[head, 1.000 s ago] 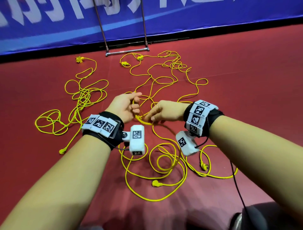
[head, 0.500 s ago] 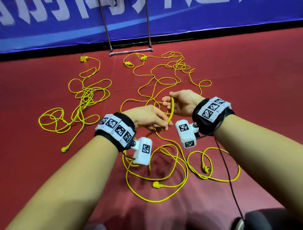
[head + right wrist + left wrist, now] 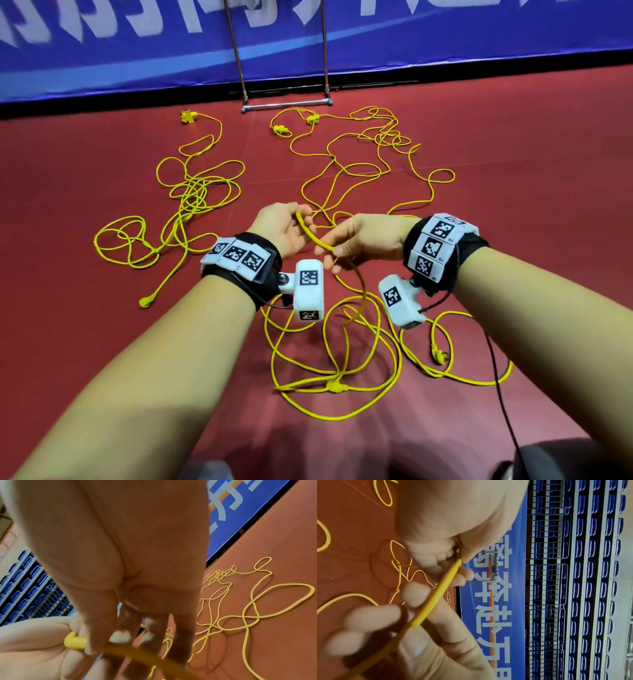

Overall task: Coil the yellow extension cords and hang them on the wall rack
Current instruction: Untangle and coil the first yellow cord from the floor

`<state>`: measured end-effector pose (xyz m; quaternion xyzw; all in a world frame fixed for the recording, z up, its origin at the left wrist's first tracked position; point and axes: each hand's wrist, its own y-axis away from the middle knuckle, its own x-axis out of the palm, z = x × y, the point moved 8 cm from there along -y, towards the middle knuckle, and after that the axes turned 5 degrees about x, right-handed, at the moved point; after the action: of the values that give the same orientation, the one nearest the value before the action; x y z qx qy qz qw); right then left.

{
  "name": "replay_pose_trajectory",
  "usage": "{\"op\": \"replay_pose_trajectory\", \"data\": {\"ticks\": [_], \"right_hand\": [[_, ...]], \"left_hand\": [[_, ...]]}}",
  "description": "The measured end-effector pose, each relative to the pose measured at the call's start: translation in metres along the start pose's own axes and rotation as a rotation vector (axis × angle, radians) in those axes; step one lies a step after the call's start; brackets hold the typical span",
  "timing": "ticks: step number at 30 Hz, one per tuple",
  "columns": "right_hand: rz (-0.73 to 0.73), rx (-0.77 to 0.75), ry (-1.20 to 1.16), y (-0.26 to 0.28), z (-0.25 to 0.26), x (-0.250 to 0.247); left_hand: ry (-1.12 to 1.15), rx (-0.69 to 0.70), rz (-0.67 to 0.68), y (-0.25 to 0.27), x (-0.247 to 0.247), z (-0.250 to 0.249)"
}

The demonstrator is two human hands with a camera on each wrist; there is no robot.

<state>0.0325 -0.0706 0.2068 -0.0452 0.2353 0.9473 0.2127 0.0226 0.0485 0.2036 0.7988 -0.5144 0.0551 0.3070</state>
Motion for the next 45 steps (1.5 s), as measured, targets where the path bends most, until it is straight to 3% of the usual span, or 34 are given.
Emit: {"op": "replay_pose_trajectory", "data": {"ticks": [3,6,9,12,15,18,21,26,28,30,33,35,38,42,45], "right_hand": [[-0.159,0.074,-0.127,-0.006,-0.008,-0.011],[-0.347,0.101,-0.54,-0.005,-0.012,-0.036],[-0.379,0.072,-0.91,0.0,-0.014,-0.058],[-0.42,0.092,-0.975,0.008,-0.018,-0.067],[-0.456,0.067,-0.914,0.013,-0.019,-0.064],[-0.426,-0.041,-0.79,0.015,-0.007,-0.062],[-0.295,-0.122,-0.569,0.018,0.008,-0.05],[-0.111,-0.156,0.036,0.012,0.012,-0.012],[-0.011,-0.123,0.205,0.011,0.009,0.002],[0.0,-0.074,0.257,0.011,0.005,0.004],[-0.234,0.012,0.102,0.007,-0.002,-0.019],[-0.335,0.082,-0.266,0.008,-0.012,-0.036],[-0.377,0.091,-0.835,0.01,-0.019,-0.054],[-0.398,0.116,-0.933,0.022,-0.015,-0.061],[-0.425,0.086,-0.981,0.023,-0.018,-0.062]], "left_hand": [[-0.186,0.119,0.106,0.004,0.009,-0.01],[-0.429,0.202,0.318,0.022,0.035,-0.014],[-0.688,0.163,0.575,0.042,0.061,0.003],[-0.886,0.079,0.708,0.051,0.07,0.026],[-0.908,0.01,0.673,0.046,0.063,0.034],[-0.753,-0.003,0.406,0.028,0.042,0.027],[-0.413,-0.005,0.191,0.013,0.025,0.014],[-0.1,-0.091,0.145,0.009,0.016,0.005],[-0.034,-0.065,0.078,0.009,0.015,0.004],[-0.033,0.014,0.006,0.006,0.011,0.0],[-0.146,0.082,0.084,0.009,0.017,-0.007],[-0.345,0.144,0.232,0.019,0.031,-0.01],[-0.593,0.188,0.469,0.04,0.06,-0.002],[-0.826,0.129,0.701,0.054,0.079,0.024],[-0.824,0.028,0.654,0.051,0.071,0.03]]}}
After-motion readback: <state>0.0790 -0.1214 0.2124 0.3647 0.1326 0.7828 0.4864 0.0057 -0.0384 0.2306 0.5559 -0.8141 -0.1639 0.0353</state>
